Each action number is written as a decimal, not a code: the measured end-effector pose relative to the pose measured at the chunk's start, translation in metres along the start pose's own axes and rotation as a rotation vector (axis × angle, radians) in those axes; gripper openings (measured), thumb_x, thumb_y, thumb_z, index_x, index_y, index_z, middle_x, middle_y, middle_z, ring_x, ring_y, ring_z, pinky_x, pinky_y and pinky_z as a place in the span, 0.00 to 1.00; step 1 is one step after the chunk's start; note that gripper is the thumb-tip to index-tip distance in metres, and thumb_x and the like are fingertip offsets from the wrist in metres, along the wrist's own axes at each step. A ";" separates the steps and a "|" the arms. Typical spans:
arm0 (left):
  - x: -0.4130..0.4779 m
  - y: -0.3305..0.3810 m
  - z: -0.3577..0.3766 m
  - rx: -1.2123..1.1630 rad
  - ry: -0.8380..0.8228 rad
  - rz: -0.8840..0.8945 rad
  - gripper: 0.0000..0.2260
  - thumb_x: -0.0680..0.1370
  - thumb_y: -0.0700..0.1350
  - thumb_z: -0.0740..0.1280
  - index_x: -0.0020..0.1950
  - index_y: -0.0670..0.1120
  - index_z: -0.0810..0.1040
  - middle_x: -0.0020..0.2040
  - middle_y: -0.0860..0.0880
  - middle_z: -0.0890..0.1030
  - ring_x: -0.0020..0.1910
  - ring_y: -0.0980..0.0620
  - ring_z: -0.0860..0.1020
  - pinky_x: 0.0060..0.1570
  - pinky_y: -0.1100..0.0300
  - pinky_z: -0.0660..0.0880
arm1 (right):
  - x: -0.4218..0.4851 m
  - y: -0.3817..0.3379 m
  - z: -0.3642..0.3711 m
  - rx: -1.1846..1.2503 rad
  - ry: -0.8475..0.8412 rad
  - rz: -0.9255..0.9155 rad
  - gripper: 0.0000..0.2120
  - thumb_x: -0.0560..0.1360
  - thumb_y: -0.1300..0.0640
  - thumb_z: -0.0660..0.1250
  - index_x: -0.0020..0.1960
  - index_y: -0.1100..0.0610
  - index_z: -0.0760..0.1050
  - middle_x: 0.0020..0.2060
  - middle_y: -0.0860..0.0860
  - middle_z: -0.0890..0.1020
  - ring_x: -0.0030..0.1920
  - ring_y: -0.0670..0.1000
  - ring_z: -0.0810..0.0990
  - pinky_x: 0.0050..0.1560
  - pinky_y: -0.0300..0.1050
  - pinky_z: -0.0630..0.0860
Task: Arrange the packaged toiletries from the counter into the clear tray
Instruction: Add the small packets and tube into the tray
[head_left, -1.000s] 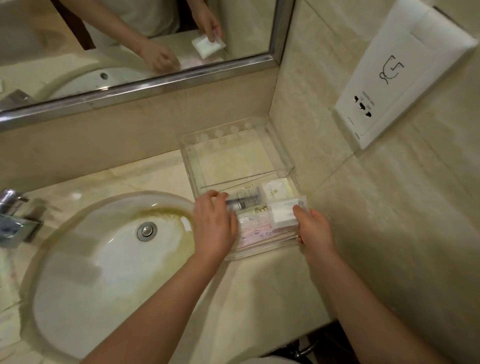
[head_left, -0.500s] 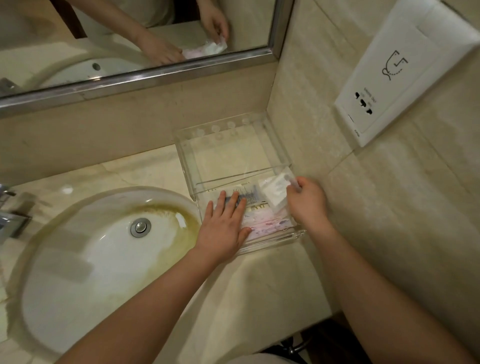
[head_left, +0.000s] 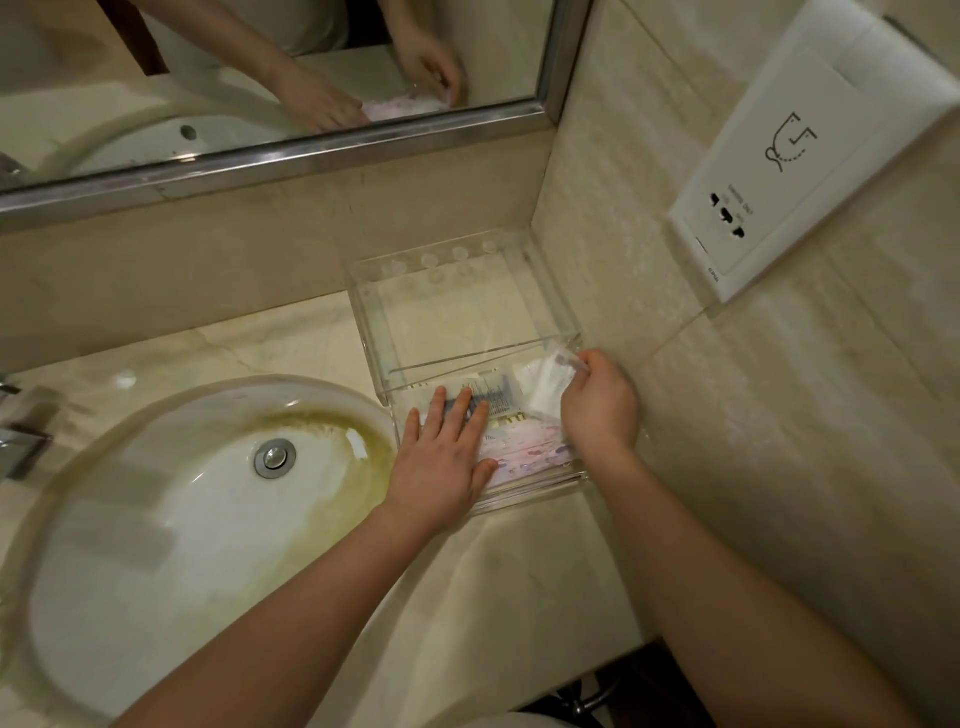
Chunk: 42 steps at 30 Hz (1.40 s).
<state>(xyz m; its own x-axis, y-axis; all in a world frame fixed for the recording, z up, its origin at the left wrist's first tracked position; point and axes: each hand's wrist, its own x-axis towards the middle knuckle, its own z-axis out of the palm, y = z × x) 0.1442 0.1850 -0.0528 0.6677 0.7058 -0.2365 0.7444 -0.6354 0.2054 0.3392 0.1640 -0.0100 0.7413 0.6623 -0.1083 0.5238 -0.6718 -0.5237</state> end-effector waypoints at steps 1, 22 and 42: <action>0.000 0.000 0.000 0.001 -0.001 0.000 0.31 0.81 0.62 0.49 0.80 0.49 0.47 0.81 0.46 0.47 0.79 0.41 0.43 0.75 0.40 0.47 | 0.000 0.000 -0.001 -0.055 -0.003 -0.045 0.15 0.77 0.63 0.58 0.59 0.54 0.78 0.51 0.56 0.83 0.50 0.59 0.79 0.41 0.43 0.65; -0.001 0.001 0.002 0.025 -0.038 -0.007 0.33 0.79 0.63 0.44 0.80 0.49 0.44 0.81 0.47 0.43 0.79 0.42 0.39 0.76 0.41 0.45 | -0.036 0.029 0.027 -0.184 -0.098 -0.264 0.21 0.78 0.63 0.63 0.70 0.54 0.72 0.73 0.59 0.67 0.73 0.58 0.64 0.69 0.54 0.69; -0.048 -0.008 -0.022 -0.065 0.038 -0.099 0.31 0.81 0.59 0.53 0.80 0.48 0.48 0.81 0.46 0.47 0.79 0.42 0.42 0.76 0.42 0.49 | -0.086 -0.027 0.029 -0.158 -0.370 -0.552 0.25 0.82 0.57 0.55 0.78 0.56 0.59 0.78 0.56 0.60 0.79 0.55 0.51 0.77 0.48 0.52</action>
<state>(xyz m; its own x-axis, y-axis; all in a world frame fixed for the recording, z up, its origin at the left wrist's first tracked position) 0.1061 0.1634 -0.0219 0.5901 0.7760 -0.2225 0.8043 -0.5416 0.2444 0.2490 0.1345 -0.0114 0.1708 0.9727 -0.1568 0.8596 -0.2249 -0.4588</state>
